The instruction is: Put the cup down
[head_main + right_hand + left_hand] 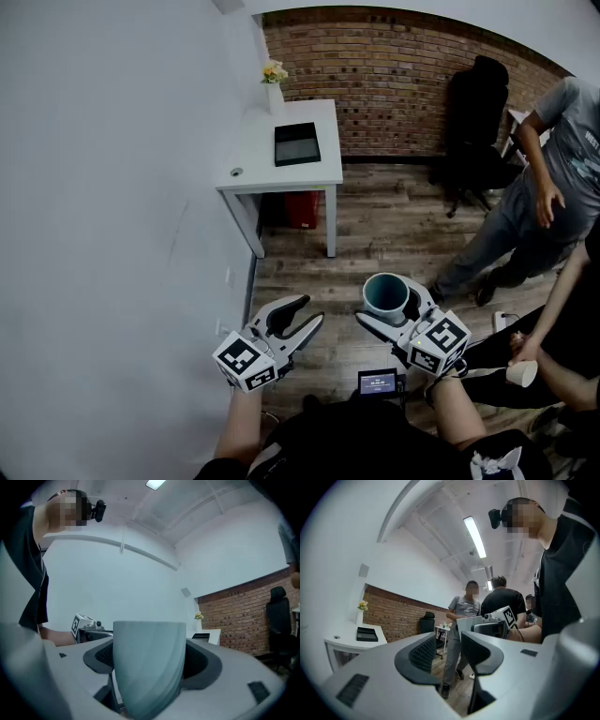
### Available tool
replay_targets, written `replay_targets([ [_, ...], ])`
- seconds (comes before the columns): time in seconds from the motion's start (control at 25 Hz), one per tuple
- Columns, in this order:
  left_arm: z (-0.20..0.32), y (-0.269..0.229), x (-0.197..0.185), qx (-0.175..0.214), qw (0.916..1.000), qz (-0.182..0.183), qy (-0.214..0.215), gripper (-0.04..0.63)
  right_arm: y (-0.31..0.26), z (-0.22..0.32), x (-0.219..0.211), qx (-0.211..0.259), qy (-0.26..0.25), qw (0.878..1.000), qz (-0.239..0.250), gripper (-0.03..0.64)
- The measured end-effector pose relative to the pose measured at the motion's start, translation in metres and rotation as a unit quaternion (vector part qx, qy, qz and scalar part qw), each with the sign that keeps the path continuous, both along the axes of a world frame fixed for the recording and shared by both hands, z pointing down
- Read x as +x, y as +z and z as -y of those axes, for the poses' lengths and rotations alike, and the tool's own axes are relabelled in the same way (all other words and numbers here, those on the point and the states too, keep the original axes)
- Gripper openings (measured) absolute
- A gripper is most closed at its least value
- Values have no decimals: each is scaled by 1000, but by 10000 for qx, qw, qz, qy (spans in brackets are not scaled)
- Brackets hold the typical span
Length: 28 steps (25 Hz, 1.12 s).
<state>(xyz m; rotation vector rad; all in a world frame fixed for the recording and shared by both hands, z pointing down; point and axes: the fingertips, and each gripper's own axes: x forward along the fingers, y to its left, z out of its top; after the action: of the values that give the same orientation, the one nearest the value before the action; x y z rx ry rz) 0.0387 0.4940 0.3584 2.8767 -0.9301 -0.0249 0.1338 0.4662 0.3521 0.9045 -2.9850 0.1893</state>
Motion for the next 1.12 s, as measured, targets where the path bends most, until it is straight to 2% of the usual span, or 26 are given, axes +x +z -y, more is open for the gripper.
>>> replay_targets([
  [0.52,6,5,-1,-11,10000,11,-26,158,-3,7,3,-62,48,9998,175,396],
  [1.12,21,16,26,-99,9989,145,-436,158,13,37,28,-279,-195,9991,256,396],
])
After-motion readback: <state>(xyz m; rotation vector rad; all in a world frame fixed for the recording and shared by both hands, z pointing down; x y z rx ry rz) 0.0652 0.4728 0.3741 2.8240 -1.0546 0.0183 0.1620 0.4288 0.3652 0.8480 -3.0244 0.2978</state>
